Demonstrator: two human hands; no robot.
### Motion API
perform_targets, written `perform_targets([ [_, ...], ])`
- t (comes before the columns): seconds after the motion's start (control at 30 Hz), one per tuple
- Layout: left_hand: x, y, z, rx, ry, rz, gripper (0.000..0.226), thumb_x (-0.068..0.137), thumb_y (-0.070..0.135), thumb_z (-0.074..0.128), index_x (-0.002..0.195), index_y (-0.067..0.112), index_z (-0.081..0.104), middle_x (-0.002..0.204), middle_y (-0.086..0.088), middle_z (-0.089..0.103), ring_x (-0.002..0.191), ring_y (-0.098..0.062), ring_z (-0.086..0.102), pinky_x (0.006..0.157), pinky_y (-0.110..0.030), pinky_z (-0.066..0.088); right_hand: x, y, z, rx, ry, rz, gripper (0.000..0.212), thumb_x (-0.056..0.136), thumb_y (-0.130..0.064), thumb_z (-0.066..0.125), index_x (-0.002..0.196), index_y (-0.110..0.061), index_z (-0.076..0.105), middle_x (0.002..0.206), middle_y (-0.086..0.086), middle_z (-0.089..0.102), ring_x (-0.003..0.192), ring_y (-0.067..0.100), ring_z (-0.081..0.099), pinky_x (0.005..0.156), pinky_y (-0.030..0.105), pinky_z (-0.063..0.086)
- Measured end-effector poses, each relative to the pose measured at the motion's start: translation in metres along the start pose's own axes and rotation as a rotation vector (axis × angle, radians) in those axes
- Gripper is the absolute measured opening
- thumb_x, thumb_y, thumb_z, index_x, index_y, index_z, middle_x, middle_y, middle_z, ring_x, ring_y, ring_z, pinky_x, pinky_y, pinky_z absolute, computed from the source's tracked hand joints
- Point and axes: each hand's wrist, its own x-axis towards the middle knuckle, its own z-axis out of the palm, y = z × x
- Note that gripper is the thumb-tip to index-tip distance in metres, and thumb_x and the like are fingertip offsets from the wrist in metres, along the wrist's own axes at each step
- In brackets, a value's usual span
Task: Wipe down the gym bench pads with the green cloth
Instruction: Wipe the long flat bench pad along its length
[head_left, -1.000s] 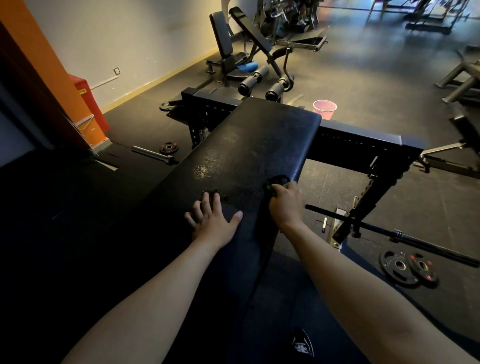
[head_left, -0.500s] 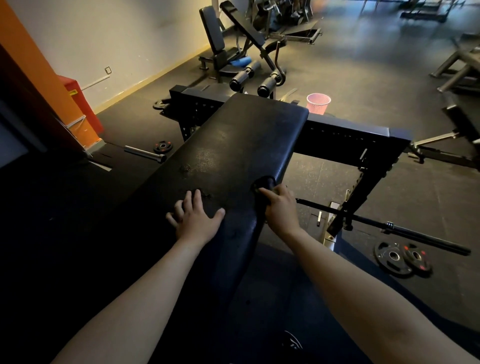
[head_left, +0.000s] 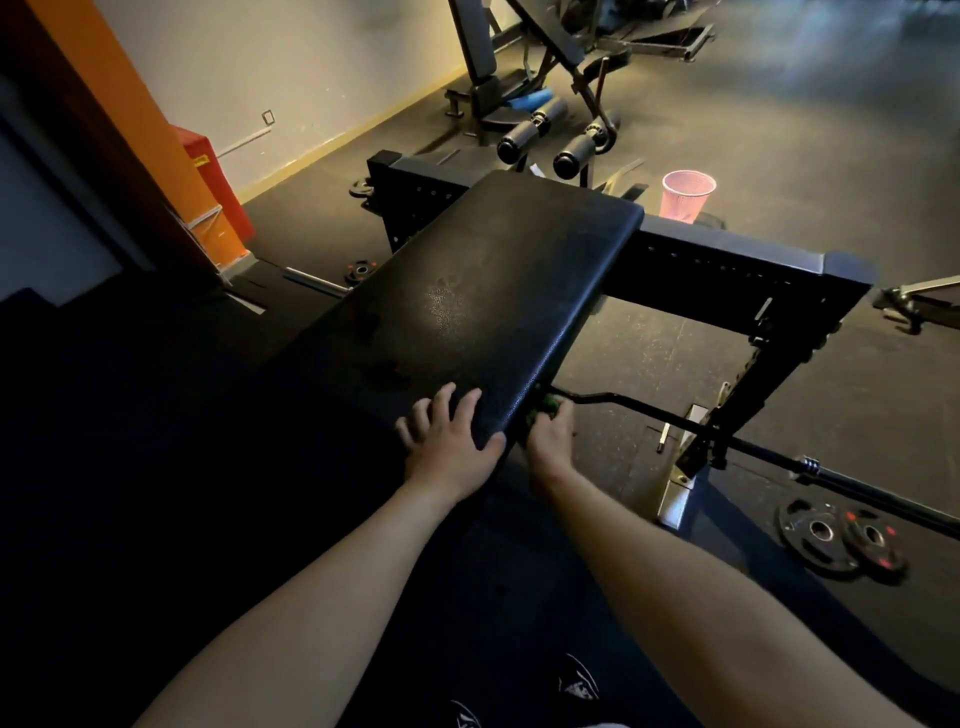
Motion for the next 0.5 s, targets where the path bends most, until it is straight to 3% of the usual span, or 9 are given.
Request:
perform_targets([
  [0.1, 0.000, 0.003, 0.001, 0.011, 0.025, -0.030, 0.069, 0.092, 0.063, 0.045, 0.152, 0.039, 0.022, 0.164, 0.002, 0.009, 0.148, -0.030, 0.007, 0.119, -0.057, 0.003, -0.028, 0.022, 0.000, 0.039, -0.064, 0.080, 0.015, 0.102, -0.008, 0.037, 0.110, -0.017, 0.046, 0.108, 0.012, 0.059, 0.089, 0.021, 0.057, 0.078, 0.036, 0.046],
  [0.17, -0.001, 0.005, 0.002, 0.026, 0.034, -0.035, 0.069, 0.092, 0.063, 0.045, 0.152, 0.039, 0.021, 0.164, 0.002, 0.009, 0.148, -0.030, 0.007, 0.119, -0.057, 0.003, -0.034, 0.021, -0.005, 0.011, -0.097, 0.068, 0.015, 0.102, -0.009, 0.038, 0.109, -0.017, 0.048, 0.103, 0.008, 0.059, 0.087, 0.019, 0.057, 0.072, 0.033, 0.045],
  [0.3, -0.004, 0.004, 0.001, 0.036, 0.027, -0.039, 0.068, 0.093, 0.064, 0.043, 0.153, 0.040, 0.019, 0.165, 0.003, 0.008, 0.149, -0.029, 0.006, 0.119, -0.056, 0.004, -0.007, -0.009, -0.017, -0.047, 0.019, -0.074, 0.022, 0.100, -0.008, 0.041, 0.118, -0.017, 0.050, 0.122, 0.008, 0.052, 0.107, 0.022, 0.053, 0.087, 0.035, 0.044],
  [0.4, -0.004, 0.006, 0.001, 0.050, 0.035, -0.051, 0.068, 0.094, 0.064, 0.043, 0.153, 0.040, 0.019, 0.165, 0.003, 0.008, 0.149, -0.029, 0.006, 0.119, -0.056, 0.004, 0.006, -0.032, -0.012, -0.069, 0.048, -0.103, 0.028, 0.101, -0.013, 0.042, 0.127, -0.017, 0.048, 0.129, 0.005, 0.042, 0.110, 0.024, 0.050, 0.096, 0.041, 0.044],
  [0.5, -0.002, 0.008, 0.002, 0.041, 0.023, -0.073, 0.069, 0.093, 0.064, 0.044, 0.153, 0.041, 0.020, 0.164, 0.003, 0.009, 0.149, -0.030, 0.006, 0.120, -0.057, 0.004, -0.005, -0.038, -0.007, -0.235, 0.025, -0.118, 0.025, 0.099, -0.017, 0.045, 0.124, -0.021, 0.047, 0.122, 0.000, 0.041, 0.099, 0.019, 0.050, 0.087, 0.037, 0.044],
])
